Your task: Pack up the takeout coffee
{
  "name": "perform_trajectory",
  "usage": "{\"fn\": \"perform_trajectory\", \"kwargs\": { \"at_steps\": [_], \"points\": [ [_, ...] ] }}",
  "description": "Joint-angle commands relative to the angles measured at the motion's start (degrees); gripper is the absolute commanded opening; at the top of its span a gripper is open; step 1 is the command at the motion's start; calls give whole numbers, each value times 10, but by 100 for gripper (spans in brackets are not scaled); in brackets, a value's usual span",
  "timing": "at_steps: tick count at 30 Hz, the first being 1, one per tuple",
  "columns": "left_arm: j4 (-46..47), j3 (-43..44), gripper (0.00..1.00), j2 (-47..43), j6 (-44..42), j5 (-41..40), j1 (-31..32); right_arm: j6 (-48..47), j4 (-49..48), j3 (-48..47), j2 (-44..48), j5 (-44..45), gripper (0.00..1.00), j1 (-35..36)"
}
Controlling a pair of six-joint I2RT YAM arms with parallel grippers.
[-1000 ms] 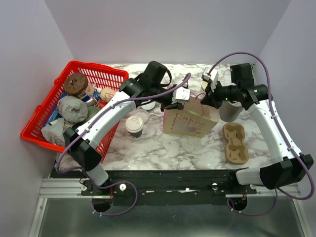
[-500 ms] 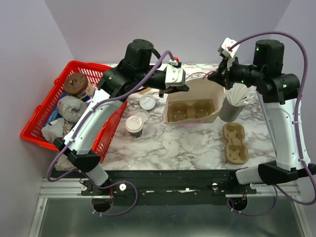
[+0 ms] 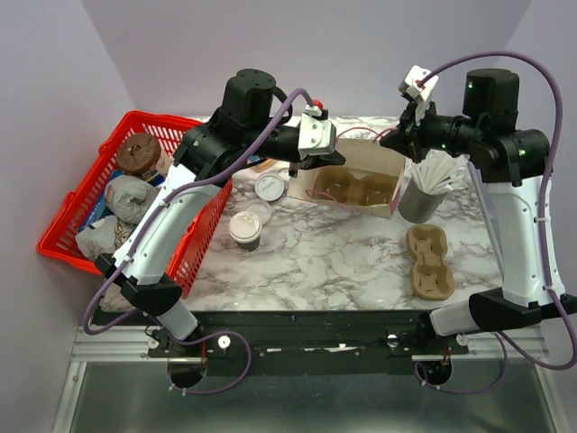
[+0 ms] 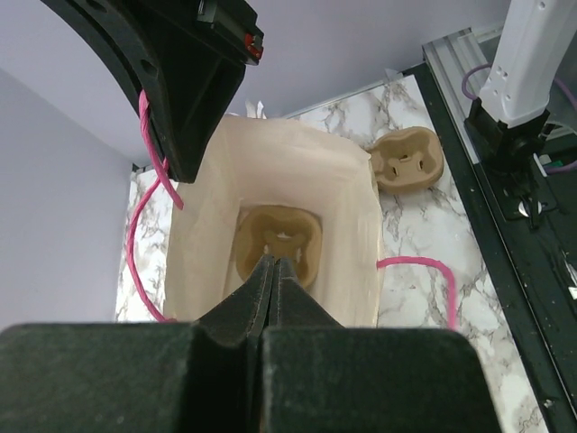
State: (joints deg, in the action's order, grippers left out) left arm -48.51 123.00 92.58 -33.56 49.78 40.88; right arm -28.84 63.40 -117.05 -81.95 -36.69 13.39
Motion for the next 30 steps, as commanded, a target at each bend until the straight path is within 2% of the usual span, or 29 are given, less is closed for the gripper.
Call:
{"fn": "perform_trajectory", "kwargs": {
  "at_steps": [1, 5, 8, 9, 10, 11, 13, 14, 15, 17, 18, 21, 24, 28, 30],
  "points": [
    [9, 9, 0, -15, 4, 5, -5, 22, 23, -31, -2, -15, 1, -3],
    [25, 2, 0, -34, 3, -24, -10, 26, 30, -28, -3, -22, 1, -3],
    [66, -31, 0, -54, 21, -68, -14, 16, 27, 21, 0, -15, 1, -3],
    [82, -62, 4, -61, 31, -103, -15, 5, 17, 43, 2, -12, 1, -3],
    [120, -79, 15, -69, 44, -120, -17, -2, 9, 108, 9, -9, 1, -3],
    [136, -95, 34, -81, 59, -133, -19, -8, -5, 147, 14, 3, 0, -4],
    [159, -127, 50, -88, 63, -141, -24, -15, -44, 244, 9, 8, 1, -19],
    [158, -130, 63, -90, 63, -145, -27, -14, -49, 253, 0, -6, 7, -28],
    [157, -133, 67, -91, 66, -150, -28, -10, -37, 248, -8, -18, 48, -38],
    [148, -143, 75, -98, 63, -166, -29, -4, -17, 195, -30, -50, 95, -58],
    [148, -148, 77, -102, 64, -173, -30, -4, -15, 182, -27, -54, 100, -61],
    [148, -183, 83, -125, 64, -195, -31, -14, -47, 174, 6, -64, 100, -61],
    [134, -217, 85, -143, 54, -190, -34, -33, -77, 218, 34, -61, 100, -61],
    [91, -275, 86, -156, -13, -110, -33, -68, -62, 249, 29, -53, 100, -61],
    [99, -299, 86, -157, -25, -68, -32, -79, -56, 256, 23, -52, 100, -62]
  ]
}}
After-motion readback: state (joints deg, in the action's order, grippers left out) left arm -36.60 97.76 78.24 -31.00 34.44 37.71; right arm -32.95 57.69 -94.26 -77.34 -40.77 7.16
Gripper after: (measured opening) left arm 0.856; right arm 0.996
